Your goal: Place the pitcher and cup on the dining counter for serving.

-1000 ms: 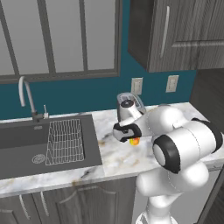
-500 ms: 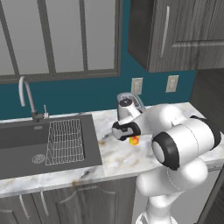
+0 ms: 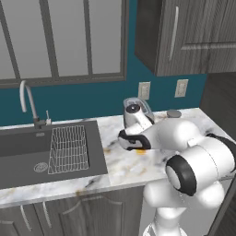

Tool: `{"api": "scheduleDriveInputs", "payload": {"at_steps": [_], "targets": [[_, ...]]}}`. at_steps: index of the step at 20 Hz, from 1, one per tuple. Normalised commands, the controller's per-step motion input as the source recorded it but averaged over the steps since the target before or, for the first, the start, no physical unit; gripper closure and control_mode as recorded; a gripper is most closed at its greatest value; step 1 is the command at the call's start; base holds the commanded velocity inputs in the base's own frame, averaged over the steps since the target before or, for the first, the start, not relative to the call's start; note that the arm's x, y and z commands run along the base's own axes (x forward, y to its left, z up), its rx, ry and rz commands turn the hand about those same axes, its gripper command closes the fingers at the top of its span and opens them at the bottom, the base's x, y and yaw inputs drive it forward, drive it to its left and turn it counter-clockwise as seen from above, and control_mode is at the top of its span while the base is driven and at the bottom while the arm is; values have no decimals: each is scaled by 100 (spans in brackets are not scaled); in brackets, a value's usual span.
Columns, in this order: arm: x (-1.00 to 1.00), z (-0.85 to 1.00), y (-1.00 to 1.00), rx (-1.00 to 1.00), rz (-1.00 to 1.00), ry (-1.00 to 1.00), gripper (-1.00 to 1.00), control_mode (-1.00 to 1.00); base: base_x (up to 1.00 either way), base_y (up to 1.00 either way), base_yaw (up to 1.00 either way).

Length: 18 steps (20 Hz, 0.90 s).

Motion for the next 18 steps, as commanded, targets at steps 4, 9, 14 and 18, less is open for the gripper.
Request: {"api": "scheduleDriveInputs", "payload": {"at_steps": [4, 9, 14, 18], "targets": [[-62, 60, 0, 0, 0, -11, 100, -100, 0, 0, 0], [-71, 91, 0, 0, 0, -13, 100, -100, 0, 0, 0], [-74, 100, 0, 4, 5, -9, 100, -100, 0, 0, 0], [-67, 100, -1, 6, 11, -2, 100, -100, 0, 0, 0]]}}
